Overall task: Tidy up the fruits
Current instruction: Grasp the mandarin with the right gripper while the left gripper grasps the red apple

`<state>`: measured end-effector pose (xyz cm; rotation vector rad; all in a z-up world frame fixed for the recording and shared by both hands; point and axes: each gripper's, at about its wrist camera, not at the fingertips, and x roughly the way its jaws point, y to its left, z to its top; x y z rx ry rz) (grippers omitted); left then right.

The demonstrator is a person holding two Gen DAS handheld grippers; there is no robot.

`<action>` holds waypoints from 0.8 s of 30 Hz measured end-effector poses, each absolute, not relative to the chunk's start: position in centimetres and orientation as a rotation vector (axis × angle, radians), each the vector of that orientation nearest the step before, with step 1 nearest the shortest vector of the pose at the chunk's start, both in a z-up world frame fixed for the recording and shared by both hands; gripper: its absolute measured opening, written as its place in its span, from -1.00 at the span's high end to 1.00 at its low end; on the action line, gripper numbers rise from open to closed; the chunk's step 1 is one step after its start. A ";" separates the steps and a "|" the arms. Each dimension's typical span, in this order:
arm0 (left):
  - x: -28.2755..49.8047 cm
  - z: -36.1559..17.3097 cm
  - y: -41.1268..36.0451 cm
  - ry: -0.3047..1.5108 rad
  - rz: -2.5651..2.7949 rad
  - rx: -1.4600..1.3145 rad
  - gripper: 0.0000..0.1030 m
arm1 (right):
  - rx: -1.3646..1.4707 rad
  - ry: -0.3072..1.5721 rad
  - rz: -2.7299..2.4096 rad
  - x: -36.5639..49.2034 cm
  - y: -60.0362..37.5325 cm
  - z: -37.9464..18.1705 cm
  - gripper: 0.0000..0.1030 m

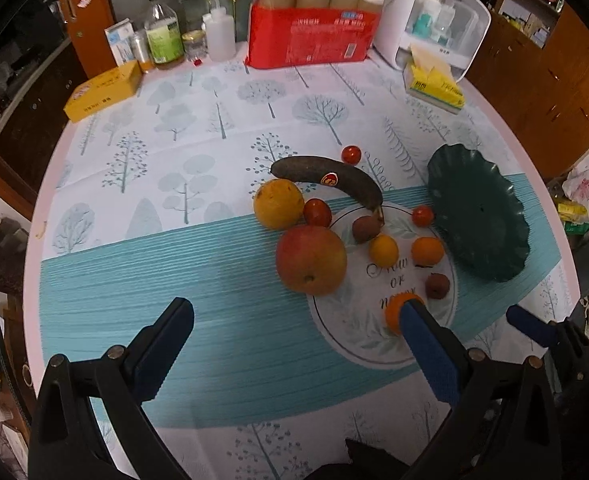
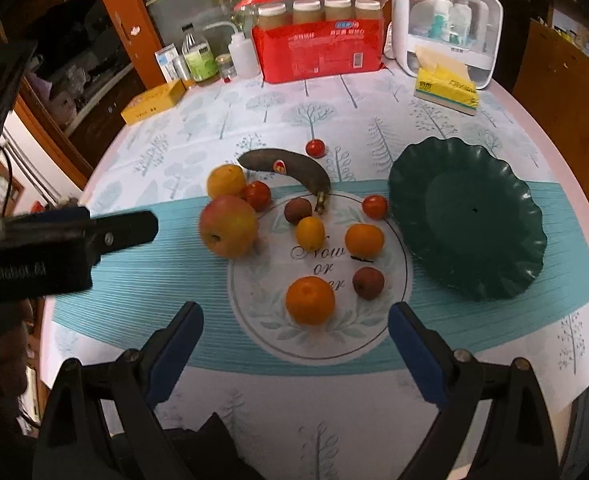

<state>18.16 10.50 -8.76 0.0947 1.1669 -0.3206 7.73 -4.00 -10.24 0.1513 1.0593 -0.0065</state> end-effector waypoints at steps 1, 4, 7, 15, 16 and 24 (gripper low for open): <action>18.7 -9.3 10.3 1.176 -0.323 0.087 -0.99 | 0.145 1.070 -0.001 8.2 -4.0 -10.8 -0.83; 20.3 -10.8 9.6 1.195 -0.322 0.071 -0.99 | 0.126 1.085 0.021 9.2 -4.0 -12.4 -0.80; 21.6 -12.3 9.0 1.214 -0.328 0.051 -0.97 | 0.095 1.107 0.045 10.3 -4.1 -14.0 -0.76; 24.0 -15.2 7.9 1.246 -0.313 0.030 -0.97 | 0.099 1.214 0.106 12.3 -4.3 -17.6 -0.51; 24.2 -15.5 7.7 1.251 -0.309 0.029 -0.97 | 0.101 1.222 0.114 12.5 -4.3 -17.9 -0.48; 25.7 -17.3 7.1 1.281 -0.301 0.020 -0.96 | 0.090 1.281 0.153 13.2 -4.0 -19.9 -0.34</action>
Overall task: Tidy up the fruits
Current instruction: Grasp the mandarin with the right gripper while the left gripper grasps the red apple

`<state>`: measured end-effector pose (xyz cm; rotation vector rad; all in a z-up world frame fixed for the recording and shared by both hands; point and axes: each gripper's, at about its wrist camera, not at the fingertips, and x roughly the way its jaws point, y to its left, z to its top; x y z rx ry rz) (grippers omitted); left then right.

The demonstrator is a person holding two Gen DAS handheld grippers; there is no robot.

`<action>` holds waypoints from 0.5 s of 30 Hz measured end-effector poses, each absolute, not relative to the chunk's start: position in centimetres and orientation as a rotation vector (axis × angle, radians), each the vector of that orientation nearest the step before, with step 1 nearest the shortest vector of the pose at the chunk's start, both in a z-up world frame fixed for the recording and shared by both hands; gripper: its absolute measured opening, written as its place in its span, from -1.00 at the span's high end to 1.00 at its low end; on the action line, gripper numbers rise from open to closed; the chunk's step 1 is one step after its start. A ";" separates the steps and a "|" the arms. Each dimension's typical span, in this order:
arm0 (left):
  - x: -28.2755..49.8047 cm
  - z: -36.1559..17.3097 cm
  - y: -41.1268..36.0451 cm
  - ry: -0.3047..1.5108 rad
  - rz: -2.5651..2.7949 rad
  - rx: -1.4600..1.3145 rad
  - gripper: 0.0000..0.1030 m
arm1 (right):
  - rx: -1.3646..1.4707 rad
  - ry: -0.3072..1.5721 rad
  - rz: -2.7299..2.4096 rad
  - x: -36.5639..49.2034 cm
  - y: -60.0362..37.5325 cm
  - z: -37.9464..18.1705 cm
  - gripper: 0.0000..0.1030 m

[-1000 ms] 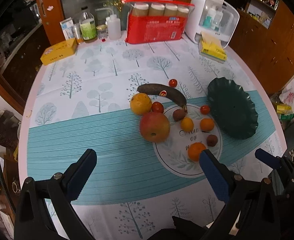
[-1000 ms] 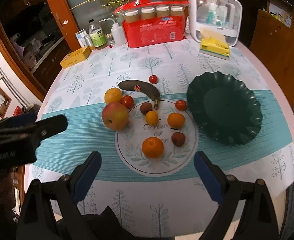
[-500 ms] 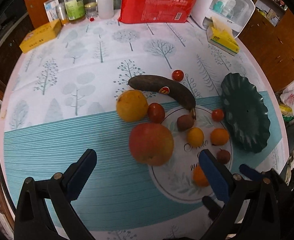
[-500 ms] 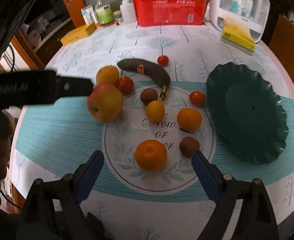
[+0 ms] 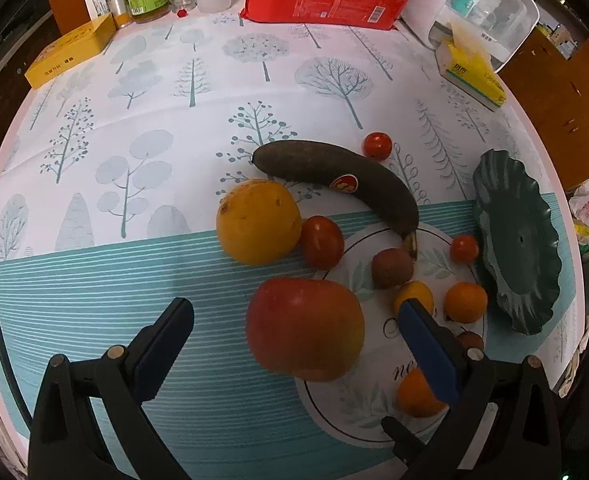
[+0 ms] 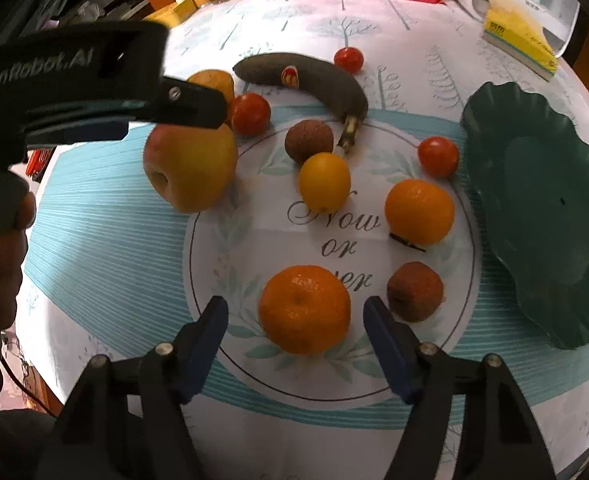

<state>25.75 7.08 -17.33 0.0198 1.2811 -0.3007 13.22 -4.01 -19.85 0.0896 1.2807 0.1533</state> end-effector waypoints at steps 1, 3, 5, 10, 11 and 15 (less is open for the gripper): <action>25.9 -17.6 6.9 1.286 -0.302 0.022 -0.96 | 0.088 1.286 0.157 13.3 -4.0 -20.0 -0.33; 26.2 -18.0 6.7 1.296 -0.300 0.032 -0.93 | 0.086 1.298 0.165 13.4 -3.8 -20.4 -0.26; 26.5 -18.4 6.5 1.305 -0.302 0.033 -0.88 | 0.079 1.299 0.170 13.5 -3.6 -20.5 -0.23; 27.1 -19.1 6.5 1.330 -0.309 0.033 -0.50 | 0.039 1.290 0.164 14.4 -3.2 -20.5 0.00; 27.2 -19.3 6.5 1.336 -0.310 0.032 -0.43 | 0.036 1.290 0.154 14.5 -3.2 -20.4 0.09; 27.3 -19.5 6.5 1.359 -0.333 0.010 -0.34 | 0.039 1.303 0.150 14.8 -3.3 -20.2 0.10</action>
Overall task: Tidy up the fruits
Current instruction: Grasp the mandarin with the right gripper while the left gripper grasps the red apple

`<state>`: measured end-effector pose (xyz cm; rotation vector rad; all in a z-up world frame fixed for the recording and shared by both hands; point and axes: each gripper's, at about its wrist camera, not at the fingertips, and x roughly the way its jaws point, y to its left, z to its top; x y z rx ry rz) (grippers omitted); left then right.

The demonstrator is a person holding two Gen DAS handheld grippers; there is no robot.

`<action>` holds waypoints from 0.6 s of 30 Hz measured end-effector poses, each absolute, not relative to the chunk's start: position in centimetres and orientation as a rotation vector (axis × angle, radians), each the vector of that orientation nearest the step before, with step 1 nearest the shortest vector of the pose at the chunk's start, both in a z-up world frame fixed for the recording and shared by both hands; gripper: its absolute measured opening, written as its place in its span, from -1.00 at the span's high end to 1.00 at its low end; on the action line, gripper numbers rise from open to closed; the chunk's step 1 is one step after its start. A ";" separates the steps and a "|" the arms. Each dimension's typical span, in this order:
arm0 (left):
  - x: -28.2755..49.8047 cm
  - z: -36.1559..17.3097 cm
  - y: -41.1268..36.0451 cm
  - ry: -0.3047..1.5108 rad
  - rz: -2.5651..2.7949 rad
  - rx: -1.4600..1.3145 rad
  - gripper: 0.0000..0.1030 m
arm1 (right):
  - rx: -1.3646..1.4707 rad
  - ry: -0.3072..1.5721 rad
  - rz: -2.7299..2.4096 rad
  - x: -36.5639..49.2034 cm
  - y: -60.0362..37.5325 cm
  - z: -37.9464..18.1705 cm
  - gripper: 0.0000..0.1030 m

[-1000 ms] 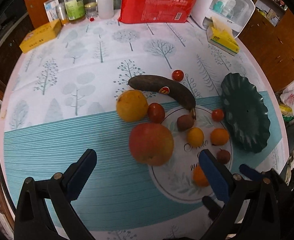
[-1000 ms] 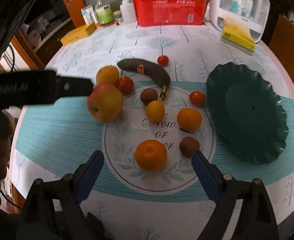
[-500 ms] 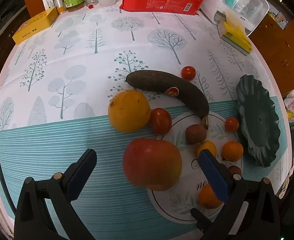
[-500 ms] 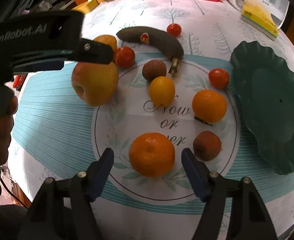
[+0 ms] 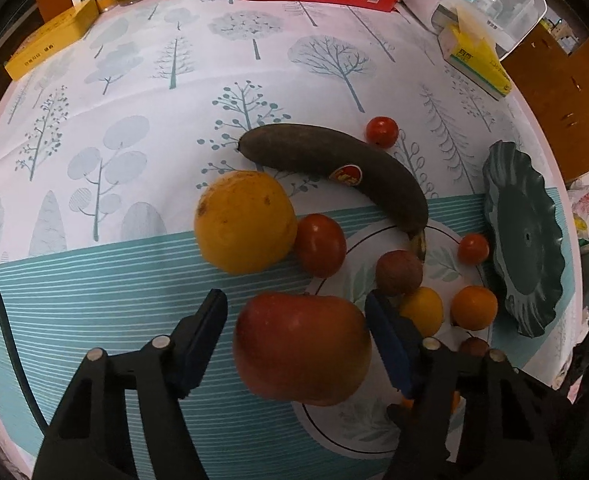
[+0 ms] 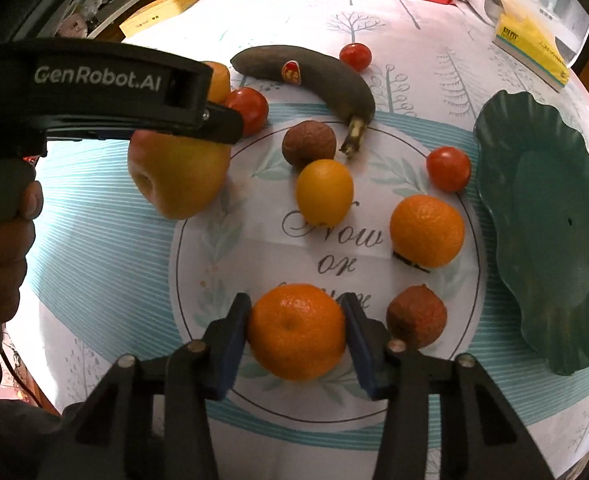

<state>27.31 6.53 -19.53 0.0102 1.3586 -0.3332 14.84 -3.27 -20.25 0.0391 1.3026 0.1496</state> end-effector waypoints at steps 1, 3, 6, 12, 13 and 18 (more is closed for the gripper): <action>27.3 -19.7 6.5 1.369 -0.339 0.004 -0.33 | 0.038 1.305 0.146 14.8 -3.4 -20.1 0.10; 27.2 -20.2 6.6 1.395 -0.350 -0.012 -0.31 | 0.040 1.309 0.138 14.7 -3.3 -20.1 0.11; 27.1 -20.3 6.8 1.397 -0.359 -0.017 -0.31 | 0.054 1.311 0.126 14.6 -3.5 -20.1 0.11; 26.1 -20.0 7.5 1.379 -0.374 -0.024 -0.29 | 0.079 1.295 0.090 13.8 -3.5 -19.4 0.11; 25.8 -19.8 7.7 1.373 -0.378 -0.022 -0.29 | 0.082 1.292 0.085 13.4 -3.4 -19.2 0.11; 24.3 -19.1 8.6 1.340 -0.407 -0.021 -0.28 | 0.106 1.266 0.052 11.4 -3.2 -18.4 0.11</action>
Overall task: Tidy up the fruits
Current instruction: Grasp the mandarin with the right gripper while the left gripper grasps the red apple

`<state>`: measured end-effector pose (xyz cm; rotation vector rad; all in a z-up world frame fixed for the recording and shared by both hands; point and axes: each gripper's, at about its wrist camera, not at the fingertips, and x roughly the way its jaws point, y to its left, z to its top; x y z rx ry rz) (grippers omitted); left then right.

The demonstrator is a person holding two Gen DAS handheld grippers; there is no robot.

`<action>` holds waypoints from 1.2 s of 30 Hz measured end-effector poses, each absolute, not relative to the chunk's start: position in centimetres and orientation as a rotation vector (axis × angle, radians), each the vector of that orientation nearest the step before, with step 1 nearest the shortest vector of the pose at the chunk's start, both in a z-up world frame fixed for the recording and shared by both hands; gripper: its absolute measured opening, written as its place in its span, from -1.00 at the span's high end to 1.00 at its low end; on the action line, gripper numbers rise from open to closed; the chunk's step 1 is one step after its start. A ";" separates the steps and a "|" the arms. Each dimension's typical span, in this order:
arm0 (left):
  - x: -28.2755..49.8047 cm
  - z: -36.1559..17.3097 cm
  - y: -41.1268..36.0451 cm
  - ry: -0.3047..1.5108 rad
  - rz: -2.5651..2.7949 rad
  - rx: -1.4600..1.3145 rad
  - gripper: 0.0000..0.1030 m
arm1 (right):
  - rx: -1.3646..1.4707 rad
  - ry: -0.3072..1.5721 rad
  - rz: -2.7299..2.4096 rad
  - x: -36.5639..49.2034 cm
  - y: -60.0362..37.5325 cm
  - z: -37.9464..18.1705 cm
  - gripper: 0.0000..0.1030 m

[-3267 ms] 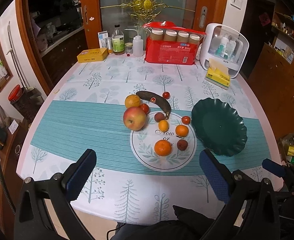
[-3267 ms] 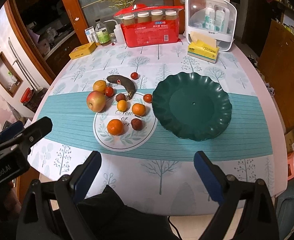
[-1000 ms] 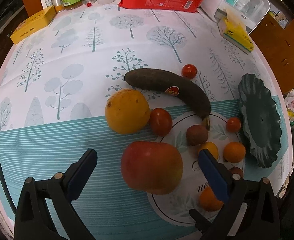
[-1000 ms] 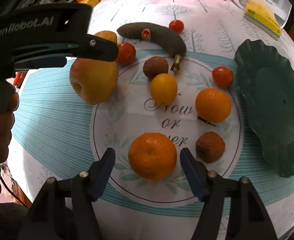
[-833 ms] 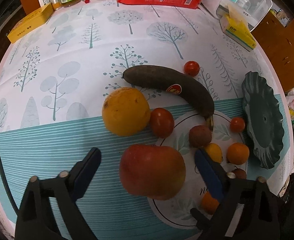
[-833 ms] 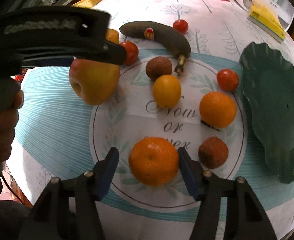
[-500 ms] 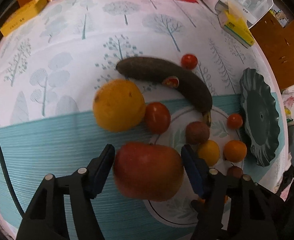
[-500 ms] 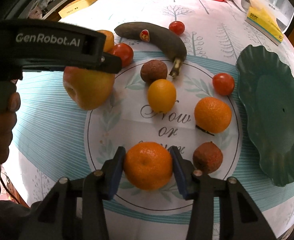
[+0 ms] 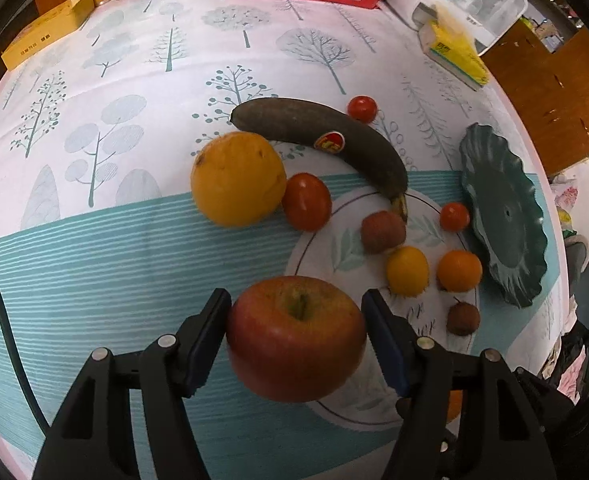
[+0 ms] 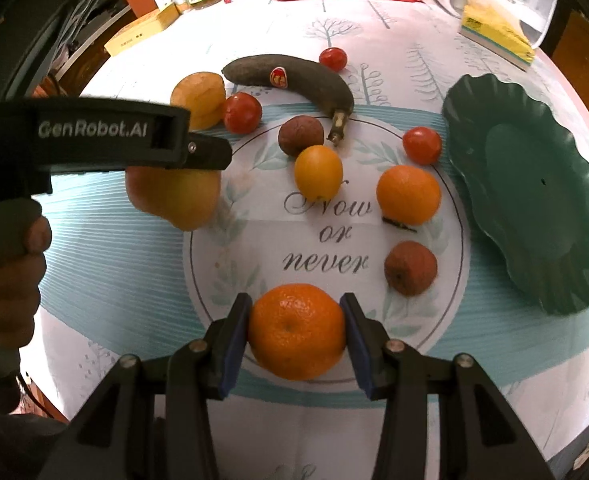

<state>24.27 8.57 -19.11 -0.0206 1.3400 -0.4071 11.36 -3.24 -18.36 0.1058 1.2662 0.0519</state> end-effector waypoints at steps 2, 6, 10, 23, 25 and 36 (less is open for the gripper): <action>23.3 -18.6 8.9 1.318 -0.427 -0.021 -0.27 | 0.112 1.255 0.040 9.9 -2.9 -17.7 0.11; 21.7 -17.7 9.1 1.275 -0.470 -0.034 -0.19 | 0.124 1.240 0.025 8.2 -2.7 -17.1 0.11; 20.0 -16.3 9.5 1.190 -0.520 -0.071 0.22 | 0.134 1.221 0.020 7.8 -2.8 -16.7 0.11; 21.1 -18.4 7.1 1.205 -0.406 0.002 -0.46 | 0.131 1.177 0.027 7.5 -6.3 -16.0 0.11; 21.6 -18.5 6.8 1.186 -0.372 -0.007 -0.53 | 0.120 1.181 0.039 7.6 -7.3 -16.1 0.11; 22.9 -20.5 5.1 1.186 -0.281 -0.062 -0.49 | 0.102 1.190 0.053 7.9 -11.9 -16.5 0.11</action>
